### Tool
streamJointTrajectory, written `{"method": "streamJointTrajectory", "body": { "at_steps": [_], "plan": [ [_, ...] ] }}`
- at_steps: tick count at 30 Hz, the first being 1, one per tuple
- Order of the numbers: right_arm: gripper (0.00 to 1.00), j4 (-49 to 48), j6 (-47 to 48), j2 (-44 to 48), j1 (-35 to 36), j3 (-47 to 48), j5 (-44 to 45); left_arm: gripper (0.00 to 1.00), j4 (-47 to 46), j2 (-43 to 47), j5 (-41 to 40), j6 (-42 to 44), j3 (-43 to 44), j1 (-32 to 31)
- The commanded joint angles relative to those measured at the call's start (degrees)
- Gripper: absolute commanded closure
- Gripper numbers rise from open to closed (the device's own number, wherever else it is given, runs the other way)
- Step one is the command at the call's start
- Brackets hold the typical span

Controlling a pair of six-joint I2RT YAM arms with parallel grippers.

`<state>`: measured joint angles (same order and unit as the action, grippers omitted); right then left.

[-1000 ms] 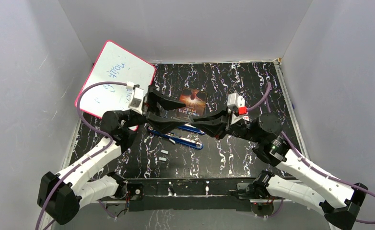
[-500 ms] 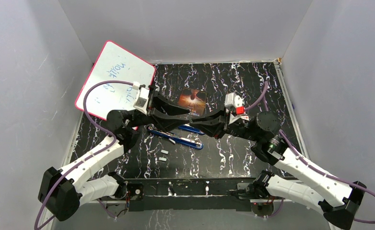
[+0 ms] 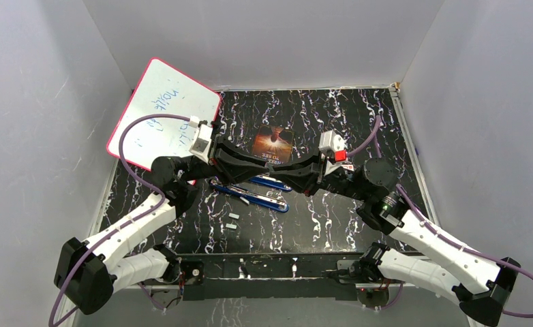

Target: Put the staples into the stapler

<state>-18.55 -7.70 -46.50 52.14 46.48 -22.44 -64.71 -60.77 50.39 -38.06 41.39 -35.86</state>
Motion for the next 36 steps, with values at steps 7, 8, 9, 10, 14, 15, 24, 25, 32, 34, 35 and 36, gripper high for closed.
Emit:
{"method": "streamJointTrajectory", "body": {
  "at_steps": [7,8,9,10,14,15,24,25,32,34,35,36],
  "plan": [
    [0.49,-2.1,0.0,2.3,0.1,2.3,1.0,1.00,-4.0,1.8,1.9,0.4,1.1,-0.1],
    [0.41,-0.7,0.2,2.7,0.2,2.5,0.7,1.00,-4.0,1.9,2.8,0.7,1.3,0.0],
    [0.34,1.1,0.6,3.1,0.1,3.0,-0.1,1.00,-3.6,2.0,3.5,1.3,1.4,0.0],
    [0.28,4.0,1.4,3.3,0.1,3.8,-0.7,1.00,-2.2,2.3,3.8,1.9,1.6,0.1],
    [0.19,15.8,3.9,5.7,0.1,7.2,3.0,1.00,15.2,4.5,3.9,11.7,3.3,1.0],
    [0.18,15.9,3.6,7.1,0.1,6.8,5.9,1.00,23.1,5.5,3.0,17.1,4.4,1.0],
    [0.18,22.9,1.0,3.1,0.1,7.7,41.4,1.00,61.1,10.3,-8.2,45.0,9.8,1.1],
    [0.18,24.3,1.0,0.4,0.2,9.0,44.3,1.00,63.7,9.7,-8.3,46.6,10.8,1.0],
    [0.18,32.3,-1.7,-18.9,-5.8,17.1,44.1,1.00,74.9,6.3,-11.1,55.4,13.6,1.0],
    [0.18,32.9,-4.4,-21.5,-11.3,17.7,36.6,1.00,77.0,5.5,-14.8,56.5,13.9,0.9],
    [0.18,33.7,-5.9,-22.7,-13.9,18.0,33.1,1.00,77.8,4.8,-17.0,56.7,14.1,0.7],
    [0.18,34.0,-7.1,-23.4,-16.4,17.8,30.6,1.00,78.6,4.2,-18.3,56.8,14.3,0.5]
  ]
}}
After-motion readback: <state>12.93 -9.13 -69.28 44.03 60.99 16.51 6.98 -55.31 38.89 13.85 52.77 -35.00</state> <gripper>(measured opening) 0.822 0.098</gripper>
